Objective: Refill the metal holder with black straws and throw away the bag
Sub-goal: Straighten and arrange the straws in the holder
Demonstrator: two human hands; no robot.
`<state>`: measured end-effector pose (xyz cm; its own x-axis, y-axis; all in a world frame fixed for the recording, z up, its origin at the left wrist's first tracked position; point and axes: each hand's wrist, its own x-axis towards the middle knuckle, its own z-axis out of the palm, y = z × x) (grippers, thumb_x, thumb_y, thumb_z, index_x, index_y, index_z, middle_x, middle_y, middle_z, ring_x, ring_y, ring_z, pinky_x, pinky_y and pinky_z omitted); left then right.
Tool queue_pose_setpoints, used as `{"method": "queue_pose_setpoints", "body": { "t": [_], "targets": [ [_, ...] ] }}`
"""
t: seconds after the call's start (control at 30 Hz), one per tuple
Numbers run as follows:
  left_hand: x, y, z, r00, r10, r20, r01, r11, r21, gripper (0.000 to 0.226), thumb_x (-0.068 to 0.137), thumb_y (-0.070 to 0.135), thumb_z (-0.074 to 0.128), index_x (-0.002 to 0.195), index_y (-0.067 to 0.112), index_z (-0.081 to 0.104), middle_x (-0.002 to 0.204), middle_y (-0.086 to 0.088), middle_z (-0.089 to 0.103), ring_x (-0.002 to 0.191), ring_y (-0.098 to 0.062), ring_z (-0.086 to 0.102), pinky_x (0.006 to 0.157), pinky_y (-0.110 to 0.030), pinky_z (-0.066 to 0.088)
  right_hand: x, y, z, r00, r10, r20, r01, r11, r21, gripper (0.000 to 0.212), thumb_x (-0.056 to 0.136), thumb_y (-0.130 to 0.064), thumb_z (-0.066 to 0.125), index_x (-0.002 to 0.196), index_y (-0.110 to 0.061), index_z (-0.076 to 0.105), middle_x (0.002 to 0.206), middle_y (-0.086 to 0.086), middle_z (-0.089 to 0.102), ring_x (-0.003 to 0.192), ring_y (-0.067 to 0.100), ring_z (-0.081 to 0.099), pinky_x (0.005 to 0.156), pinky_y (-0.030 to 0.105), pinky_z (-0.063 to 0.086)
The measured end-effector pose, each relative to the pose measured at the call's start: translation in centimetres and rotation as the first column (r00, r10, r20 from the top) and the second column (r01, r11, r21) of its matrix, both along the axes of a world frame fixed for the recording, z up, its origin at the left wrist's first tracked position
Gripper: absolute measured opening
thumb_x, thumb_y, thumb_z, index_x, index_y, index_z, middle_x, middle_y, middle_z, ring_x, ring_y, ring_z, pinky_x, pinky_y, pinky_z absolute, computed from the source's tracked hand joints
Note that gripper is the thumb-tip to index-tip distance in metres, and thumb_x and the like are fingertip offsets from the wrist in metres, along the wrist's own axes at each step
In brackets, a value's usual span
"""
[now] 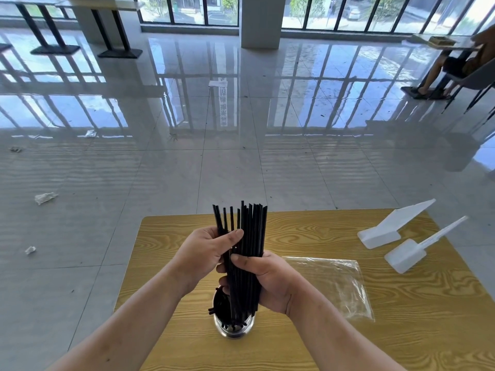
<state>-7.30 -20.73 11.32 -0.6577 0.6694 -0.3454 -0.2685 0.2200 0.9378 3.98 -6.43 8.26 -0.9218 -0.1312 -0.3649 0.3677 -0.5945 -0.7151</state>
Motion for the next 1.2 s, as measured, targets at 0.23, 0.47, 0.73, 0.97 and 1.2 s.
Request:
{"method": "queue_pose_setpoints", "body": {
  "t": [0.23, 0.47, 0.73, 0.97, 1.2],
  "targets": [
    [0.4, 0.3, 0.0, 0.998, -0.039, -0.042, 0.036, 0.997, -0.066, 0.034, 0.103, 0.046, 0.067, 0.091, 0.019, 0.083, 0.075, -0.002, 0.076, 0.054, -0.015, 0.058, 0.048, -0.025, 0.048, 0.3, 0.0, -0.4, 1.0, 0.009, 0.017, -0.01, 1.0, 0.019, 0.038, 0.097, -0.027, 0.083, 0.127, -0.006, 0.075, 0.117, 0.018, 0.075, 0.102, 0.034, 0.074, 0.094, 0.049, 0.058],
    [0.7, 0.4, 0.0, 0.997, -0.068, -0.041, 0.064, 0.995, -0.077, 0.024, 0.103, 0.037, 0.069, 0.095, 0.02, 0.084, 0.082, -0.004, 0.08, 0.058, -0.017, 0.062, 0.05, -0.025, 0.049, 0.8, 0.3, -0.6, 0.999, -0.022, 0.025, 0.021, 0.999, 0.043, 0.038, 0.093, -0.028, 0.086, 0.124, -0.008, 0.078, 0.115, 0.019, 0.077, 0.099, 0.034, 0.076, 0.091, 0.047, 0.061],
    [0.8, 0.8, 0.2, 0.995, -0.094, 0.038, 0.097, 0.991, -0.088, 0.018, 0.104, 0.028, 0.069, 0.096, 0.019, 0.083, 0.083, -0.005, 0.08, 0.064, -0.017, 0.071, 0.05, -0.028, 0.052, 1.3, 0.3, -0.2, 0.999, -0.038, 0.037, 0.037, 0.998, 0.041, 0.041, 0.098, -0.031, 0.08, 0.129, -0.005, 0.075, 0.116, 0.023, 0.076, 0.102, 0.037, 0.076, 0.092, 0.05, 0.06],
    [1.3, 0.8, -0.1, 0.996, -0.086, 0.026, 0.088, 0.992, -0.085, 0.024, 0.109, 0.029, 0.06, 0.104, 0.013, 0.078, 0.082, -0.004, 0.077, 0.063, -0.018, 0.065, 0.051, -0.029, 0.049, 1.6, 0.4, -0.2, 0.997, -0.05, 0.052, 0.047, 0.997, 0.059, 0.04, 0.098, -0.031, 0.08, 0.125, -0.002, 0.076, 0.115, 0.023, 0.076, 0.101, 0.036, 0.076, 0.09, 0.048, 0.062],
    [1.4, 0.6, -0.2, 0.994, -0.106, -0.004, 0.105, 0.989, -0.101, 0.018, 0.107, 0.029, 0.064, 0.109, 0.018, 0.079, 0.088, 0.0, 0.081, 0.067, -0.01, 0.071, 0.053, -0.022, 0.051, 2.0, 0.4, -0.2, 0.996, -0.057, 0.061, 0.051, 0.993, 0.105, 0.033, 0.097, -0.032, 0.081, 0.118, -0.006, 0.08, 0.113, 0.021, 0.078, 0.105, 0.035, 0.076, 0.091, 0.045, 0.062]
  ]
}}
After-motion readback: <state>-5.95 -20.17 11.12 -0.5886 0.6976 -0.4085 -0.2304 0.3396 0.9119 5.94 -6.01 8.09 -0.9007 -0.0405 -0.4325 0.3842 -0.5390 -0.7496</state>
